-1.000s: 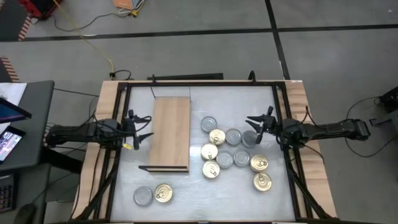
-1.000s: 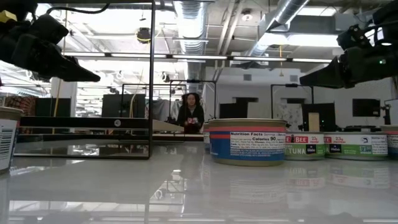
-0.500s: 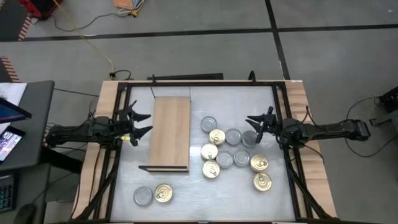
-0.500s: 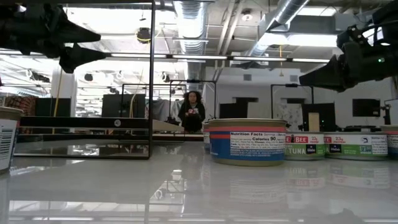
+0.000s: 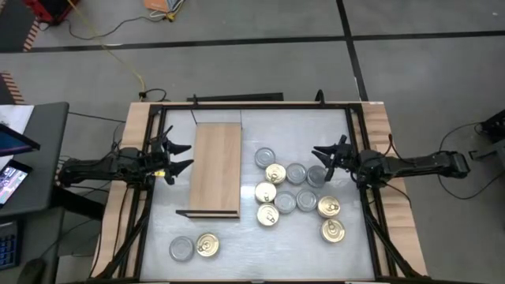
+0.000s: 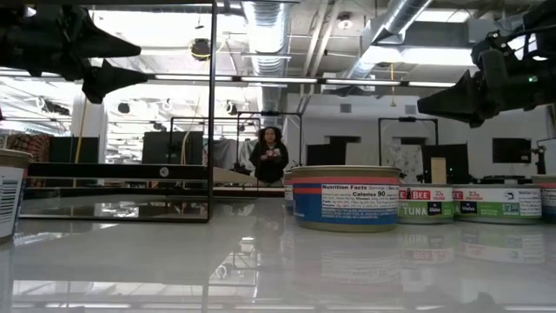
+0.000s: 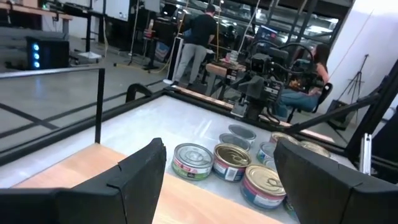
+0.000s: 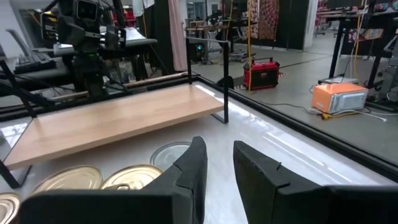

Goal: Stack canned seafood by type on shelf
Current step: Put the blue-pink tuna can on the shelf

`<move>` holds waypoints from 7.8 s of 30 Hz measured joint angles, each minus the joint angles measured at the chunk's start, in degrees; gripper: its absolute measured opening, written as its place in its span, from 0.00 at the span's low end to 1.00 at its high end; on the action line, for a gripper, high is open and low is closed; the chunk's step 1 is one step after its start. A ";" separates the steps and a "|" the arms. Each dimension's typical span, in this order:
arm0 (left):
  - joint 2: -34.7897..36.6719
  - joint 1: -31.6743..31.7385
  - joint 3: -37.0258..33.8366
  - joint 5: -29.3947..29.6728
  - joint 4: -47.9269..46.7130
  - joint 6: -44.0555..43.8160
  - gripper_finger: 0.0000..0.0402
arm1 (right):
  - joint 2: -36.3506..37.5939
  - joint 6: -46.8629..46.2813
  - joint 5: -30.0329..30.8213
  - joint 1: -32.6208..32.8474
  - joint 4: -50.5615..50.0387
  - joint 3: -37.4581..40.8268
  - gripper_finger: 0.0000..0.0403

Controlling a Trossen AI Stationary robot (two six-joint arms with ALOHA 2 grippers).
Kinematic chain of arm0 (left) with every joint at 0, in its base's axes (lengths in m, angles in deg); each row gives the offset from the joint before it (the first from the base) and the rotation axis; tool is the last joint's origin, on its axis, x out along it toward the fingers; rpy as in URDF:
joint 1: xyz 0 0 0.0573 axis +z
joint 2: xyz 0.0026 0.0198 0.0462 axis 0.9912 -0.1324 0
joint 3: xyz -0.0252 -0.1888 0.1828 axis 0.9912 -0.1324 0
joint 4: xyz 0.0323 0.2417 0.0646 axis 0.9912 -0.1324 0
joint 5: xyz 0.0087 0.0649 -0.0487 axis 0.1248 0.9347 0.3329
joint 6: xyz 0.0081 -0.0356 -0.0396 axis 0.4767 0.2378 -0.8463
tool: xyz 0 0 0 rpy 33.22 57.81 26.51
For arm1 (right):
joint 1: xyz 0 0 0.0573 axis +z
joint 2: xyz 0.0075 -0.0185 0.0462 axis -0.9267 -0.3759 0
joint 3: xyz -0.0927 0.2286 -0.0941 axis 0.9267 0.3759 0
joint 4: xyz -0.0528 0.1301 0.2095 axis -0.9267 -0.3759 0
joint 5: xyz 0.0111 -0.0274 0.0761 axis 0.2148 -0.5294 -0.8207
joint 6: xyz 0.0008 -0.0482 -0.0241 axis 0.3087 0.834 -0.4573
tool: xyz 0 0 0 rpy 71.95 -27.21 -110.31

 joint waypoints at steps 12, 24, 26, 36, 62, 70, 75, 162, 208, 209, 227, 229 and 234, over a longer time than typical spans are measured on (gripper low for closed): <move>0.00 0.00 0.07 -4.91 -6.07 -0.60 0.72 | 0.07 5.26 -0.09 0.02 -1.44 -2.60 0.27; 0.00 0.01 0.09 -4.01 -10.43 -6.25 0.72 | 0.07 7.98 -0.04 -0.11 -2.14 -6.70 0.27; 0.01 0.00 0.09 -3.70 -10.39 -6.92 0.72 | 0.05 7.61 -0.04 -0.11 -1.75 -6.70 0.27; -0.09 0.02 -0.13 0.41 -3.62 -3.58 0.72 | 0.00 -0.35 -2.19 -0.09 4.37 -6.74 0.27; -43.06 -30.49 25.59 18.60 -3.00 24.01 0.66 | -13.49 -5.58 -4.13 9.86 13.55 -6.98 0.27; -52.31 -41.54 31.54 25.61 -4.50 18.84 0.66 | -20.13 -3.15 -4.02 10.17 13.48 -12.30 0.27; -58.96 -46.83 39.57 31.38 -11.73 14.45 0.66 | -26.69 -2.52 -3.89 9.70 13.25 -15.60 0.27; -111.80 -31.27 64.59 11.11 -1.64 19.70 0.59 | -43.36 -2.33 2.27 30.04 3.04 -31.09 0.27; -90.24 -36.00 64.72 19.20 -45.34 -17.82 0.40 | -57.11 -5.98 1.51 29.46 -6.13 -42.32 0.27; -90.25 -36.02 64.72 18.74 -46.04 -18.24 0.38 | -57.11 -5.98 1.51 29.46 -6.04 -42.32 0.27; -88.10 -37.94 64.67 13.33 -57.08 -27.42 0.02 | -57.11 -6.00 1.60 29.46 -5.88 -42.30 0.27; -87.00 -38.72 64.67 13.12 -57.07 -28.71 0.02 | -57.11 -6.00 1.60 29.46 -5.88 -42.30 0.27; -85.46 -40.42 64.67 10.69 -57.50 -30.87 0.02 | -57.11 -5.71 1.60 29.46 -4.87 -42.30 0.27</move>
